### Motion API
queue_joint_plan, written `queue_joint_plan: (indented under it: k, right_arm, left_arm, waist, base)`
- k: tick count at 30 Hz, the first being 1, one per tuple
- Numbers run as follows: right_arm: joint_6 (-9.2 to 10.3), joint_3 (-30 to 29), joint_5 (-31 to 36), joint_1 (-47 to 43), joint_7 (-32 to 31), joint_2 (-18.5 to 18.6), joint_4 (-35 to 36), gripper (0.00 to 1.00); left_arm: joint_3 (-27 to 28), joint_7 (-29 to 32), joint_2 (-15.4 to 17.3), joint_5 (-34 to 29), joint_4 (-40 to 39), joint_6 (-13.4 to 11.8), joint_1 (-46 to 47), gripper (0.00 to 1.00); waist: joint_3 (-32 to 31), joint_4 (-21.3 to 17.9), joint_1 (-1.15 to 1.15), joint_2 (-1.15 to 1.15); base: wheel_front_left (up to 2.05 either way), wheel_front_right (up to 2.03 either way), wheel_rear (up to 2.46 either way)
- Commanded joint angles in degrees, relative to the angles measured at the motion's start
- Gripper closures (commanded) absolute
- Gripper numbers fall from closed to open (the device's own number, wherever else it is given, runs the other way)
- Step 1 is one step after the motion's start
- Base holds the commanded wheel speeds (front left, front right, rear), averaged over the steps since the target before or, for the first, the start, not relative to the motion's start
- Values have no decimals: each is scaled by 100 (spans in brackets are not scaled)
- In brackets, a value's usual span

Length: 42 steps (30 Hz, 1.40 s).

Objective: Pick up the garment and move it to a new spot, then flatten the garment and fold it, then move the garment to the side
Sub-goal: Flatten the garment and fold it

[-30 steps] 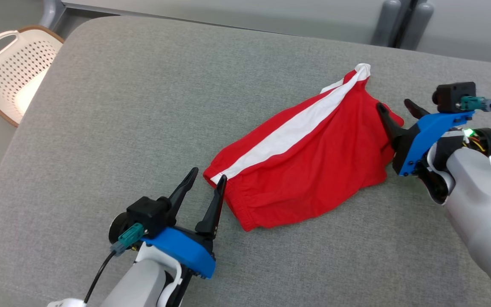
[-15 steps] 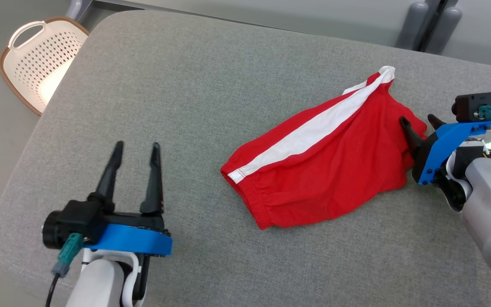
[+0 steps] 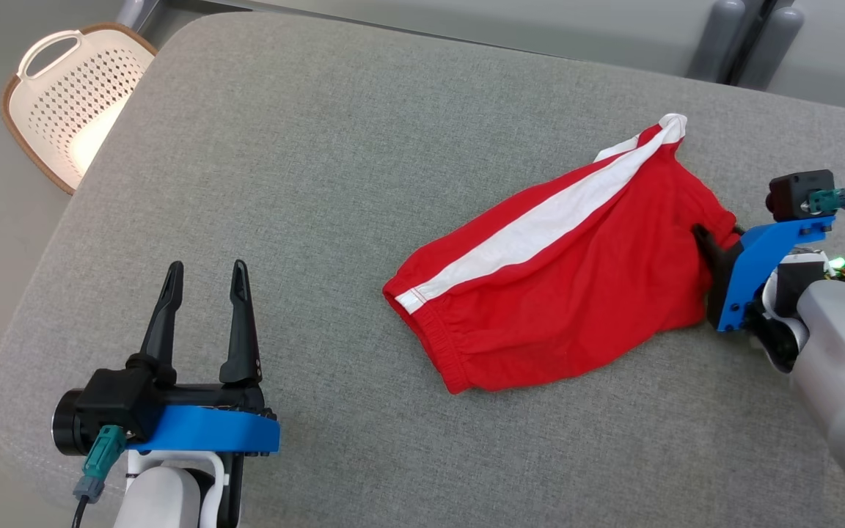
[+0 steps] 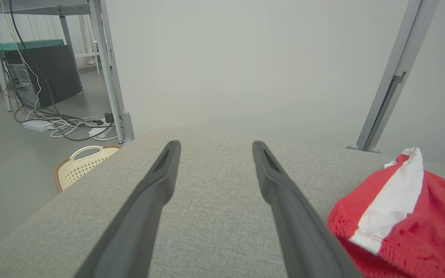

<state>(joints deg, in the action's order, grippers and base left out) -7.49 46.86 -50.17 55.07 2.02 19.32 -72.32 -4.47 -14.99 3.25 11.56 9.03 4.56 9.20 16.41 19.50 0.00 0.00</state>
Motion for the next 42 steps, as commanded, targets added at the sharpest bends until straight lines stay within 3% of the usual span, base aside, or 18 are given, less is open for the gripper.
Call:
queue_joint_plan:
  k: [1, 13, 22, 28, 34, 42]
  right_arm:
    - [0, 68, -36, -199, -31, -69, 5, 100]
    - [0, 245, -266, -707, 820, -89, 785, 100]
    - [0, -96, -897, -1798, 1268, 93, 1520, 100]
    - [0, -788, -1194, -2696, 1322, 250, 2004, 100]
    - [0, -1977, -921, -3693, 1321, 492, 2374, 100]
    - [0, -2695, -582, -4291, 1322, 418, 2477, 100]
  left_arm:
    - [40, -25, -22, -38, 20, 26, -27, 0]
    - [176, -25, -35, -151, 98, 95, -236, 0]
    - [282, -25, -34, -261, 104, 124, -511, 0]
    - [382, -26, -35, -357, 103, 147, -784, 0]
    - [447, -26, -34, -396, 75, 182, -1023, 0]
    - [369, -26, -35, -362, 71, 183, -1052, 0]
  waist:
    - [-14, -15, 0, 0]
    - [-468, -567, 0, 0]
    - [-898, -1114, 0, 0]
    - [-1190, -1409, 0, 0]
    - [-1350, -1615, 0, 0]
    - [-1380, -1635, 0, 0]
  base:
    - [0, 0, 0]
    - [0, 0, 0]
    - [0, 0, 0]
    - [0, 0, 0]
    - [0, 0, 0]
    - [0, 0, 0]
